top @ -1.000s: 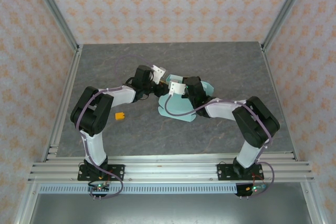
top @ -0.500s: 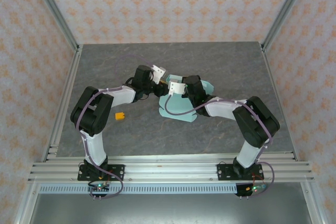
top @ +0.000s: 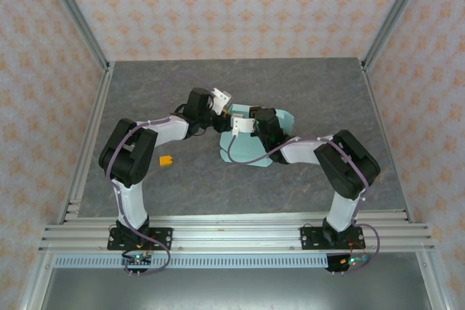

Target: Fold the paper box

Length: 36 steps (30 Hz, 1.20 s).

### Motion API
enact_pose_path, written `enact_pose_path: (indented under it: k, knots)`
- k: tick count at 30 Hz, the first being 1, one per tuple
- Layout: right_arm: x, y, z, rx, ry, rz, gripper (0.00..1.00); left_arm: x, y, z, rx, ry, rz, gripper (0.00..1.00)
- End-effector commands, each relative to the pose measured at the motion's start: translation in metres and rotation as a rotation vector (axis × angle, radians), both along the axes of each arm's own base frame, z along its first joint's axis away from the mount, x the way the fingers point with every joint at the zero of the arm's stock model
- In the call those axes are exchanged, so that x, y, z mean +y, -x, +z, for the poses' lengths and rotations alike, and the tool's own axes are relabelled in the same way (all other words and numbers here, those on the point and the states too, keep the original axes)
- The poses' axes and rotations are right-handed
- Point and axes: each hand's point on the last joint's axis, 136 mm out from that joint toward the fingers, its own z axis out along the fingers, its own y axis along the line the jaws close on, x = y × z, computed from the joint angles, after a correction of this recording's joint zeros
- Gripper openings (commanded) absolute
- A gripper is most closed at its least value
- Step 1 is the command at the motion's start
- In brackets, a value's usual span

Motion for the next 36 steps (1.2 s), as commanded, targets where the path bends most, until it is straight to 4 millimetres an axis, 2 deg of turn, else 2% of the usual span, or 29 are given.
enact_pose_path:
  k: [1, 12, 17, 24, 36]
  knots:
    - [0.01, 0.013, -0.024, 0.056, 0.035, 0.054, 0.0, -0.002, -0.011, 0.002, -0.031, -0.029, -0.004, 0.51]
    - [0.012, 0.015, -0.009, 0.062, -0.01, 0.056, 0.0, 0.014, -0.026, 0.0, -0.048, -0.062, 0.129, 0.33]
    - [0.017, 0.018, -0.003, 0.075, -0.042, 0.06, 0.0, 0.023, -0.035, 0.001, -0.047, -0.06, 0.232, 0.29]
    - [0.025, 0.019, 0.004, 0.078, -0.086, 0.061, 0.0, 0.036, -0.042, -0.003, -0.075, -0.165, 0.38, 0.29]
    - [0.03, 0.022, 0.009, 0.075, -0.105, 0.054, 0.0, 0.057, -0.044, -0.003, -0.103, -0.271, 0.571, 0.18]
